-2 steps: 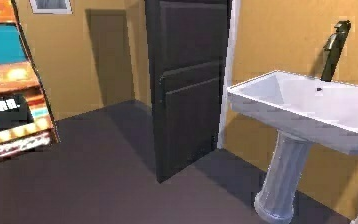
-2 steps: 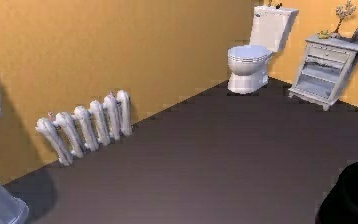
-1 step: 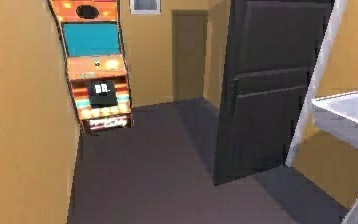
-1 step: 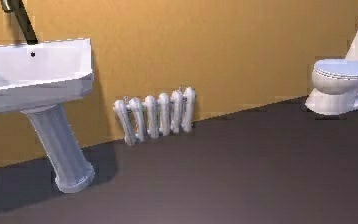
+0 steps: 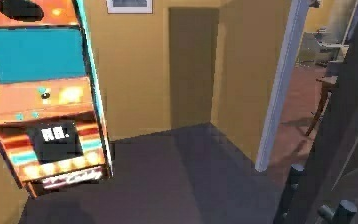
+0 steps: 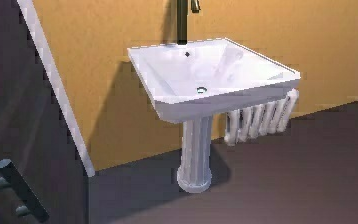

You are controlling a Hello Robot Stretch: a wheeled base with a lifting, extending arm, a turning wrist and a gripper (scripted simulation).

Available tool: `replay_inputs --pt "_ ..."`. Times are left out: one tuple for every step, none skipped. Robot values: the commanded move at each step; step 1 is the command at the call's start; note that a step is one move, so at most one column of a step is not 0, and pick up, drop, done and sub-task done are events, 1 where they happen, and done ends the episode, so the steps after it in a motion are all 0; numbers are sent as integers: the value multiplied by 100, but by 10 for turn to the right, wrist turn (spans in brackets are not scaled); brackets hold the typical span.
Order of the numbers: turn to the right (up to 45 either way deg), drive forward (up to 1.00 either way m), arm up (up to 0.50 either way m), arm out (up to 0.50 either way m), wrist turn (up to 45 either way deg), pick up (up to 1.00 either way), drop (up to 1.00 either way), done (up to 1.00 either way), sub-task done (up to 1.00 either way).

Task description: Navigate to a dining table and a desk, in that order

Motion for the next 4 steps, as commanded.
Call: replay_inputs --pt "-30 0 0 0 0 0 0 0 0" --pt "0 55 0 0 0 0 0 0 0" --pt "-270 0 0 0 0 0 0 0 0" --pt "0 5 0 0 0 0 0 0 0"
